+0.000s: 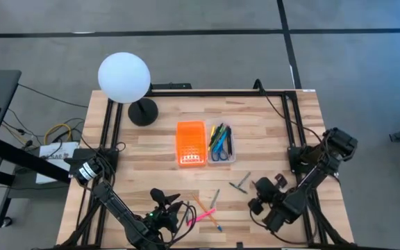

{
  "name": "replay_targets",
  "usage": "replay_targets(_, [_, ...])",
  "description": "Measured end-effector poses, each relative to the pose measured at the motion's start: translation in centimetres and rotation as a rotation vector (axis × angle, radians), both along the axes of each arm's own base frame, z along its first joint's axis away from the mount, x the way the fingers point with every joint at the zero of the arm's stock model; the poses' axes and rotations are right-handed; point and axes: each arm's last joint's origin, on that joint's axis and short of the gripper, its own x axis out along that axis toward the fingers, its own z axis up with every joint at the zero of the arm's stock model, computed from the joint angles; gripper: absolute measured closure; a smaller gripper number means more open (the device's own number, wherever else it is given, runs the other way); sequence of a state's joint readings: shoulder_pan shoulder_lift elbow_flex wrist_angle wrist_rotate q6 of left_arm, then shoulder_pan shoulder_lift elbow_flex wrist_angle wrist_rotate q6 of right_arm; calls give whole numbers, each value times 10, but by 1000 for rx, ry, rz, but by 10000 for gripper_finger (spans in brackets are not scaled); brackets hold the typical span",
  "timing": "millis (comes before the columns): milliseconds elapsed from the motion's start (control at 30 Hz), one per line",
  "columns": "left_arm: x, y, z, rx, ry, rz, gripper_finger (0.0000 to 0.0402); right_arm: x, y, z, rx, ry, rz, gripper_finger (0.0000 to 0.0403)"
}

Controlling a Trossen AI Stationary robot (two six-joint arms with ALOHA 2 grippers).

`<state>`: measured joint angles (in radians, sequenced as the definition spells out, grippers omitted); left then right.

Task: Pick & place school supplies into a supply box
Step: Put the green crayon into the orange supply box

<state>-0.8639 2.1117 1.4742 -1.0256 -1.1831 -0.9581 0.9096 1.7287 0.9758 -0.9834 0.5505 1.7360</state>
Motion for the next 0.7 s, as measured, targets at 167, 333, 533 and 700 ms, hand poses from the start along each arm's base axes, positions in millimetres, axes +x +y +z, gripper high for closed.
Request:
replay_targets(167, [0,0,0,0,0,0,251,20,-13,8,-119,-126,-9,403])
replay_targets(333, [0,0,0,0,0,0,251,45,-40,11,-199,-165,-90,403])
replay_targets(533, [0,0,0,0,-1,1,251,83,-78,10,-212,-124,-95,403])
replay_targets(700, [0,0,0,1,-1,1,251,115,-105,15,-207,-148,-16,403])
